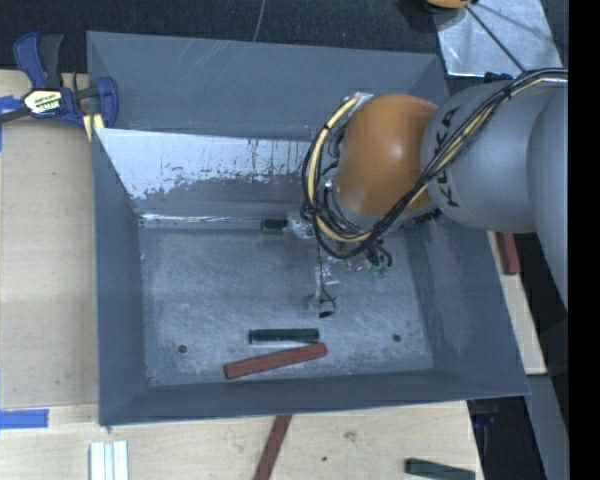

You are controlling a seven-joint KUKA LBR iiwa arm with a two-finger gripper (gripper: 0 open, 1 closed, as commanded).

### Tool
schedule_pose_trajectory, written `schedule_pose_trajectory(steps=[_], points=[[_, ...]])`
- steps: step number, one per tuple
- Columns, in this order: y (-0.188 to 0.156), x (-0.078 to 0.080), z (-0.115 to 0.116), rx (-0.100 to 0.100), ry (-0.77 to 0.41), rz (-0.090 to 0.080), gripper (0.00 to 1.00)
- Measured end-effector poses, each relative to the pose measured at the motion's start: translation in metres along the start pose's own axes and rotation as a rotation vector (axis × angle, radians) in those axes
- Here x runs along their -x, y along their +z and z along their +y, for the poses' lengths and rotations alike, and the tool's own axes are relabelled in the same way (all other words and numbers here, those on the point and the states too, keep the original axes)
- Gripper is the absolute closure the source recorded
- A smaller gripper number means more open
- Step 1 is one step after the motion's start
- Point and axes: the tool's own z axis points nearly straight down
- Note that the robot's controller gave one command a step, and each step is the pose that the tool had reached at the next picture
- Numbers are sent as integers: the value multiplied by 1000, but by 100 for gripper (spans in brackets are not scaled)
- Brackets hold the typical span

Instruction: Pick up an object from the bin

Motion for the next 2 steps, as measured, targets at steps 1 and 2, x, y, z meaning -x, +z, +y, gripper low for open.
schedule_pose_trajectory(steps=[1, 2], points=[[-17, 28, -2, 0, 95, -1, 0], [-50, -15, 29, 0, -25, 1, 0]])
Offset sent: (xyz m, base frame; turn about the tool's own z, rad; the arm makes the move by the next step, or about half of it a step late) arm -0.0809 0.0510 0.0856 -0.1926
